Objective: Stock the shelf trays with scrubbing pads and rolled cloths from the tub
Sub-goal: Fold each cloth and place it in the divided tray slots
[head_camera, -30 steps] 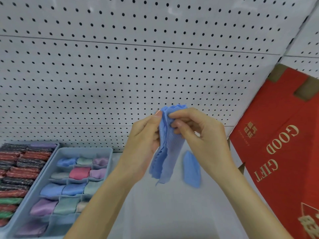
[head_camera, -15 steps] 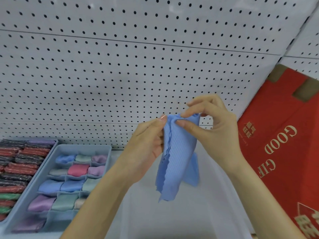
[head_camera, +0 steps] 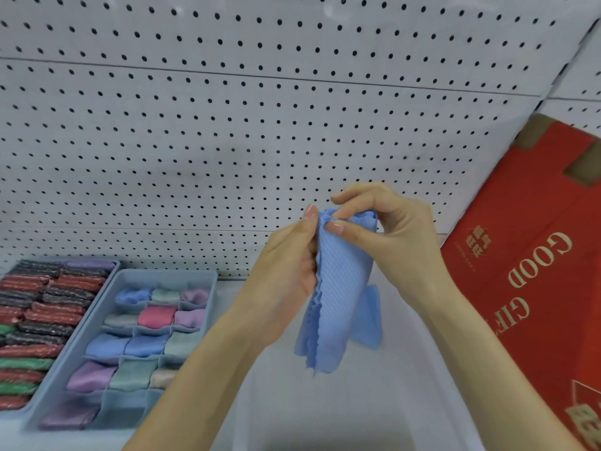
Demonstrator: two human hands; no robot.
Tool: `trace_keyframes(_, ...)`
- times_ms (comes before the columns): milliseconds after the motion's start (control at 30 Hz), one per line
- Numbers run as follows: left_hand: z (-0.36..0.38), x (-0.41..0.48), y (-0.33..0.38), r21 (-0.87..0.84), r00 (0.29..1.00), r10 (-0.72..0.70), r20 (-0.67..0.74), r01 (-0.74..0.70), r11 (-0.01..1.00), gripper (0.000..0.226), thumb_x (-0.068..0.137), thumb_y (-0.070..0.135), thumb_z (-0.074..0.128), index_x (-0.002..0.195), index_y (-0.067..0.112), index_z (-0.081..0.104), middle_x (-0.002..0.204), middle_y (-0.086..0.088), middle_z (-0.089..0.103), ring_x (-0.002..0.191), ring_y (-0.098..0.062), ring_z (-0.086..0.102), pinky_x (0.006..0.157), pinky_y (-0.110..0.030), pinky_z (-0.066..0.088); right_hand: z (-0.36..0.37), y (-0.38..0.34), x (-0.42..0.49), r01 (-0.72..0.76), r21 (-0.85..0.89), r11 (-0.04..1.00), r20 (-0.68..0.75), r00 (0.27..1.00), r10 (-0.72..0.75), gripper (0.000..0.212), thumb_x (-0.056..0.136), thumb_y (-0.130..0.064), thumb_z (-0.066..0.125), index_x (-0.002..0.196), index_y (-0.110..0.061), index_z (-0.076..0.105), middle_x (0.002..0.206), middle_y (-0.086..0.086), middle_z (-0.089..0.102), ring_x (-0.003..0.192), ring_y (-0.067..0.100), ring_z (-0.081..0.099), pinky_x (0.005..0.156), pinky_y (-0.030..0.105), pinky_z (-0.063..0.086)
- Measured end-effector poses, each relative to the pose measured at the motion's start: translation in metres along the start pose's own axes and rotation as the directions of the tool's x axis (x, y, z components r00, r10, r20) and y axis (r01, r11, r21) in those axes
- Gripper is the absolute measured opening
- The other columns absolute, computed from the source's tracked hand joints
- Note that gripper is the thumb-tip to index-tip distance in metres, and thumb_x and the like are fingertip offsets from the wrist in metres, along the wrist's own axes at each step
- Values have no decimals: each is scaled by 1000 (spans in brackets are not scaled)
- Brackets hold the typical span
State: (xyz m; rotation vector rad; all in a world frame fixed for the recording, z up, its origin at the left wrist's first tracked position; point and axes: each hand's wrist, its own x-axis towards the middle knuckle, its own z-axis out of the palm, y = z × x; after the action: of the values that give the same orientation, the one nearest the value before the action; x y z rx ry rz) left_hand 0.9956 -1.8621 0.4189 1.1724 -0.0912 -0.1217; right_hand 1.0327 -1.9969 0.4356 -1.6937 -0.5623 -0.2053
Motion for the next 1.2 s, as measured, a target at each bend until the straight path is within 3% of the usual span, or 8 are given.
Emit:
trace_keyframes(133,0,1,-2,60,996,24,89,-29,998,42,86,45,51,111,13,65,111,-5,71,106,-16,66,91,-27,53,0,0,-1,26,-25,999,-47,999,-27,22,71,-6,79,69,-25,68,73,-12,68,77,6,62,77,22,50)
trace_keyframes(233,-2,0,-7,157,988,40,147,-64,986,39,85,15,60,123,8,56,118,-9,67,108,-22,65,91,-31,53,-2,-4,-1,4,3,1000,-103,995,-4,21,69,-6,79,67,-25,68,68,-12,68,71,8,64,73,29,53)
trace_keyframes(433,0,-7,-21,308,978,-39,205,-27,951,18,96,7,51,113,6,57,99,-5,73,93,-17,70,77,-25,54,-8,-7,0,-8,118,993,-201,979,32,17,71,-5,78,67,-17,67,67,-6,67,68,13,63,66,30,54)
trace_keyframes(600,7,-10,-38,335,997,-21,74,-5,942,26,96,11,49,113,29,53,97,24,69,94,6,64,76,-11,48,-7,4,0,-89,142,986,-165,980,112,14,76,-7,75,78,-19,68,73,-10,67,75,10,62,72,28,52)
trace_keyframes(700,4,-10,-44,289,999,-51,11,46,956,27,97,16,48,118,32,53,106,22,68,101,4,62,82,-14,50,-13,21,-4,-266,165,950,-76,957,282,16,85,-20,67,101,-21,65,86,-5,68,85,12,64,76,26,52)
trace_keyframes(833,-10,0,-64,52,985,-158,-74,162,985,25,98,18,48,121,16,56,104,3,73,96,-14,69,73,-26,56,-10,65,-40,-559,160,814,97,829,551,35,80,-43,65,97,-13,64,88,3,71,81,16,67,68,26,52)
trace_keyframes(933,-25,21,-109,-48,925,-339,-171,336,941,24,98,17,49,113,1,56,92,-11,72,80,-23,71,67,-32,57,4,119,-80,-719,17,695,81,694,716,39,76,-29,77,91,5,64,86,21,67,77,24,65,69,35,49)
trace_keyframes(1200,-64,36,-222,9,585,-753,-302,792,611,19,96,0,42,88,-7,58,80,-19,60,48,-18,63,46,-23,50,22,232,-126,-910,352,220,37,249,968,24,78,-8,72,93,11,68,87,21,71,76,31,69,78,39,57)
